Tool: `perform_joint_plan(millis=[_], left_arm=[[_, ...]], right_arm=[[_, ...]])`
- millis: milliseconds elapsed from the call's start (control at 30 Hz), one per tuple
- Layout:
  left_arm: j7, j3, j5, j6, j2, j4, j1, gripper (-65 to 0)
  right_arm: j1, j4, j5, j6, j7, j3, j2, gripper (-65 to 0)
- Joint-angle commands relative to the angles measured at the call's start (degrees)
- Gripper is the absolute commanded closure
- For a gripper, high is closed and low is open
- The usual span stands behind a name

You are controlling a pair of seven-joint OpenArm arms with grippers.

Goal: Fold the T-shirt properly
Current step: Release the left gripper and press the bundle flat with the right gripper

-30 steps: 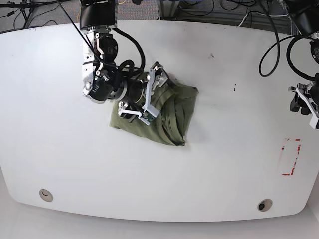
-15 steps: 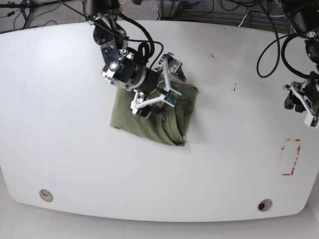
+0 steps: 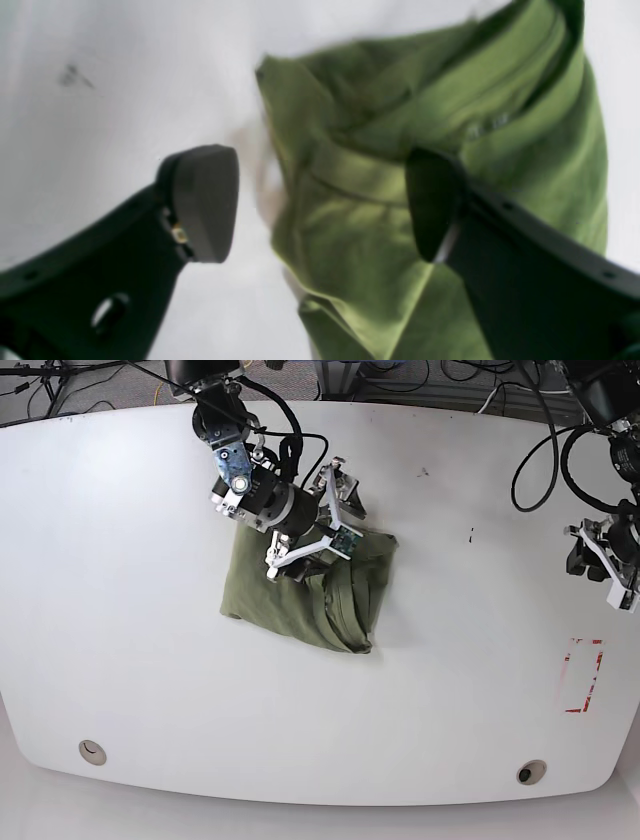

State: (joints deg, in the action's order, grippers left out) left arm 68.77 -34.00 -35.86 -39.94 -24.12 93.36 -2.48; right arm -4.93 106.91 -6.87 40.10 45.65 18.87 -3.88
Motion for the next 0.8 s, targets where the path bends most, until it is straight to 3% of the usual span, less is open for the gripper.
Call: perform_joint_plan(millis=[0,600,767], left_arm=[[-0.86,-0.42,-0.23,-0.06,-1.24,0.84,0.24,-24.0],[-0.86,-0.51,-0.23,-0.06,-1.24,0.92,-1.96,-23.9],[-0.86,-0.51,-0.23,-0.06,-1.24,0.92,-2.66,-23.9]], right_arm=[[1.02,-1.73,0.5,-0.1,-2.79,-1.25,-0.21,-47.2],[1.37,-6.74,0.5,-0.1,-6.57,-2.39,-0.3,-47.2],[1.37,-6.56,0.5,-0.1,-6.57,-2.39,-0.3,-40.1]])
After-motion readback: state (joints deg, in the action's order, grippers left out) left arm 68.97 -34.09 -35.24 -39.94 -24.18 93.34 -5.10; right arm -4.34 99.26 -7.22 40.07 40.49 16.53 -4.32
